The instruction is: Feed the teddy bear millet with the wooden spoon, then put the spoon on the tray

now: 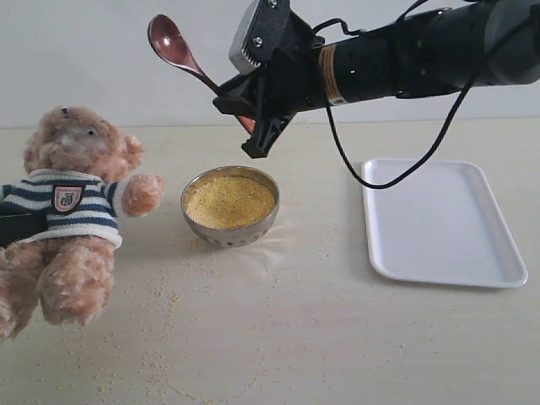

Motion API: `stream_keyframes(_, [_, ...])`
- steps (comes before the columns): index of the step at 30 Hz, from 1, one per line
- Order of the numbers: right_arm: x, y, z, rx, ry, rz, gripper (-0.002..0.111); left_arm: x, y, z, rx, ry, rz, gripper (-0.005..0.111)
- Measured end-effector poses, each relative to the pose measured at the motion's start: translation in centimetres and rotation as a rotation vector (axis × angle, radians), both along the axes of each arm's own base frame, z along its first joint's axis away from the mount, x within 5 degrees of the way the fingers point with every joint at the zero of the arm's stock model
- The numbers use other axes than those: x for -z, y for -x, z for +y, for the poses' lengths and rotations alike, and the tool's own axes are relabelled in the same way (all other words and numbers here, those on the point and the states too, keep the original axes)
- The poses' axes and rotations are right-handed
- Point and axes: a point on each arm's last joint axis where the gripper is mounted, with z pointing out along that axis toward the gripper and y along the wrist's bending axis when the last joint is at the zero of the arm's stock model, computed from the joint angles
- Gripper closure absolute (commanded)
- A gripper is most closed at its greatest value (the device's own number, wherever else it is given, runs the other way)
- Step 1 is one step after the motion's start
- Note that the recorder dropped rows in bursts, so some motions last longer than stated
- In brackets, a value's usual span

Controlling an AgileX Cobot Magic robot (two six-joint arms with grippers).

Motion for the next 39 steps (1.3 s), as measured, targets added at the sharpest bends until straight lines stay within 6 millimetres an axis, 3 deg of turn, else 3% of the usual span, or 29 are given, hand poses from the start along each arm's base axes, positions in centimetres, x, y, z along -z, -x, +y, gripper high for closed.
stream_keyframes(6, [0.9, -0.9, -1.9, 0.065, 0.064, 0.072, 0.108, 0.0, 0.0, 0.0, 0.0, 0.0, 0.0, 0.102])
stream_keyframes(22, [0.5, -0.8, -2.2, 0.193, -0.07, 0.33, 0.108, 0.0, 0.0, 0.0, 0.0, 0.0, 0.0, 0.102])
stream_keyframes(28, [-0.1, -1.4, -2.8, 0.35, -0.144, 0.405, 0.108, 0.0, 0.0, 0.0, 0.0, 0.0, 0.0, 0.102])
stream_keyframes(32, [-0.4, -1.4, -2.9, 0.304, -0.139, 0.339, 0.108, 0.0, 0.0, 0.0, 0.0, 0.0, 0.0, 0.102])
stream_keyframes(37, [-1.8, -2.1, -2.9, 0.244, -0.17, 0.065, 0.108, 0.0, 0.0, 0.0, 0.0, 0.0, 0.0, 0.102])
stream_keyframes(39, [-2.1, -2.7, -3.4, 0.277, -0.097, -0.114, 0.108, 0.0, 0.0, 0.0, 0.0, 0.0, 0.0, 0.102])
